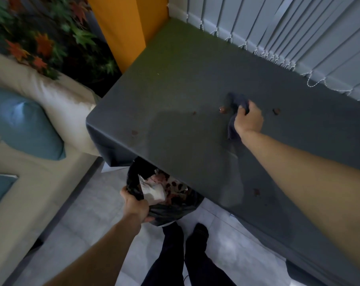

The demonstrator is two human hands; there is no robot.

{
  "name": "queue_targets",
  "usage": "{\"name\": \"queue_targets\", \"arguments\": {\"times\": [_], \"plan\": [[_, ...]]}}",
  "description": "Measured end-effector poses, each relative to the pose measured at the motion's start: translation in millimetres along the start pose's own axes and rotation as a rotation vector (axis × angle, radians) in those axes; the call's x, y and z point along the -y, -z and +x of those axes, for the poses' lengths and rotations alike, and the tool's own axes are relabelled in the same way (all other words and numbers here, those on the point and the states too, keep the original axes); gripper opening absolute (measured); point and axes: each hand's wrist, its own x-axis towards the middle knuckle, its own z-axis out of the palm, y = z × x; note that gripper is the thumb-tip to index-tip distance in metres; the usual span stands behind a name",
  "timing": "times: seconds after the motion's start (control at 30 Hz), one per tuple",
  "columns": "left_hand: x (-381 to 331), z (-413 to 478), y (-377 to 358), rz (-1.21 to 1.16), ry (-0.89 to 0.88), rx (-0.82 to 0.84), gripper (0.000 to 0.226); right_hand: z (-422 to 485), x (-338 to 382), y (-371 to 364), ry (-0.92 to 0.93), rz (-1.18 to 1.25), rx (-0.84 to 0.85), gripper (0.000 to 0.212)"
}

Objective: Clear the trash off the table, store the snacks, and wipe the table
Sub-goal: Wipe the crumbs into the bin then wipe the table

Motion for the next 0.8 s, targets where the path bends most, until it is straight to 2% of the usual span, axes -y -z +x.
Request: {"name": "queue_targets", "arguments": {"times": [0.13,0.4,0.63,0.8], "plan": [[-6,3,3,-0.006,-0.004,0.019,0.068,1,16,-21,0.126,-0.057,0.072,0.039],[-12,3,5,0.007,-0.029,0.032,0.054,-49,41,-60,0.601,-0.088,0.315,0.032],[-10,-8,1,0.005,-0.032,0.030,0.053,-105,24,-59,0.722,-0.118,0.485,0.036],[-8,-16,-3,-0.032,-0.021,0.033,0.062,-155,10,-50,0.771,-0.071,0.568,0.034]]}}
